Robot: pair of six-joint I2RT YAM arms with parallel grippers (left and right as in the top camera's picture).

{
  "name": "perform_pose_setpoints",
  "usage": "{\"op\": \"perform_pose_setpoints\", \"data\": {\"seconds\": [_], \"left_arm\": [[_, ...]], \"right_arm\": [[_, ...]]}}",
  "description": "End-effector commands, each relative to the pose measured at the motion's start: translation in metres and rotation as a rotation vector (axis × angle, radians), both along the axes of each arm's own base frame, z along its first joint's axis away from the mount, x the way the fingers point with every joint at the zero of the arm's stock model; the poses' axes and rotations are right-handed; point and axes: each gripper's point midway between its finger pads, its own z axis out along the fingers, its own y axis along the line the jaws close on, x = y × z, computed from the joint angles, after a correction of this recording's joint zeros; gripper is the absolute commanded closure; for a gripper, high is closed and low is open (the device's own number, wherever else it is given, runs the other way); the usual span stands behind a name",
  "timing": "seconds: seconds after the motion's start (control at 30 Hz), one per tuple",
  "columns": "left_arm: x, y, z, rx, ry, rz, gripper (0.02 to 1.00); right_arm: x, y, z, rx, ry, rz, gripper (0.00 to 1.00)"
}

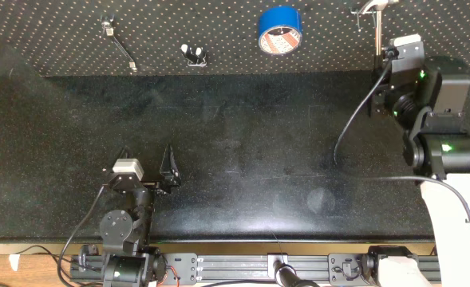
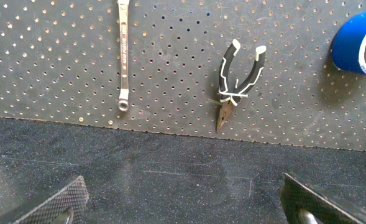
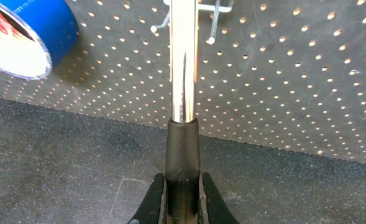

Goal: Place Tools Onto Pegboard

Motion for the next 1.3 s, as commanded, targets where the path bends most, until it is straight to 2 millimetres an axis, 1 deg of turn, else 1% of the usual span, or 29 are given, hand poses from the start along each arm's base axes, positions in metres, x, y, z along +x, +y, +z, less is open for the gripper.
{"op": "perform_pose_setpoints", "data": {"seconds": [0.03, 0.2, 0.37, 0.57, 0.7, 0.77, 0.83, 0.9, 0.97, 1.0, 1.03, 1.1, 1.13, 1.17, 1.2, 1.23, 1.27, 1.3], "left_arm": [[0.0, 0.0, 0.0, 0.009, -0.001, 0.001, 0.023], [0.0, 0.0, 0.0, 0.009, -0.001, 0.001, 0.023], [0.0, 0.0, 0.0, 0.009, -0.001, 0.001, 0.023], [0.0, 0.0, 0.0, 0.009, -0.001, 0.001, 0.023], [0.0, 0.0, 0.0, 0.009, -0.001, 0.001, 0.023], [0.0, 0.0, 0.0, 0.009, -0.001, 0.001, 0.023], [0.0, 0.0, 0.0, 0.009, -0.001, 0.001, 0.023], [0.0, 0.0, 0.0, 0.009, -0.001, 0.001, 0.023], [0.0, 0.0, 0.0, 0.009, -0.001, 0.001, 0.023], [0.0, 0.0, 0.0, 0.009, -0.001, 0.001, 0.023], [0.0, 0.0, 0.0, 0.009, -0.001, 0.001, 0.023], [0.0, 0.0, 0.0, 0.009, -0.001, 0.001, 0.023], [0.0, 0.0, 0.0, 0.009, -0.001, 0.001, 0.023], [0.0, 0.0, 0.0, 0.009, -0.001, 0.001, 0.023], [0.0, 0.0, 0.0, 0.009, -0.001, 0.001, 0.023], [0.0, 0.0, 0.0, 0.009, -0.001, 0.001, 0.023], [0.0, 0.0, 0.0, 0.009, -0.001, 0.001, 0.023], [0.0, 0.0, 0.0, 0.009, -0.001, 0.001, 0.023]], "right_arm": [[0.011, 0.003, -0.013, 0.021, 0.028, 0.002, 0.928], [0.026, 0.003, -0.033, 0.022, 0.062, 0.001, 0.928], [0.038, 0.002, -0.041, 0.022, 0.062, 0.0, 0.928], [0.04, 0.002, -0.053, 0.027, 0.093, -0.002, 0.923], [0.04, 0.002, -0.064, 0.031, 0.128, -0.004, 0.925], [0.036, 0.002, -0.072, 0.032, 0.163, -0.005, 0.925], [0.036, 0.002, -0.075, 0.032, 0.175, -0.005, 0.919], [0.035, 0.002, -0.076, 0.032, 0.178, -0.005, 0.746], [0.035, 0.002, -0.076, 0.032, 0.177, -0.005, 0.643], [0.035, 0.002, -0.076, 0.031, 0.177, -0.004, 0.632], [0.036, 0.002, -0.075, 0.031, 0.174, -0.004, 0.588], [0.039, 0.002, -0.072, 0.03, 0.153, -0.004, 0.446], [0.043, 0.002, -0.067, 0.03, 0.13, -0.004, 0.257], [0.043, 0.002, -0.064, 0.027, 0.119, -0.006, 0.045], [0.042, 0.001, -0.062, 0.026, 0.114, -0.007, 0.012], [0.04, 0.001, -0.06, 0.025, 0.11, -0.008, 0.012], [0.036, -0.001, -0.063, 0.018, 0.121, -0.013, 0.009], [0.028, -0.003, -0.07, 0.007, 0.147, -0.028, 0.009]]}}
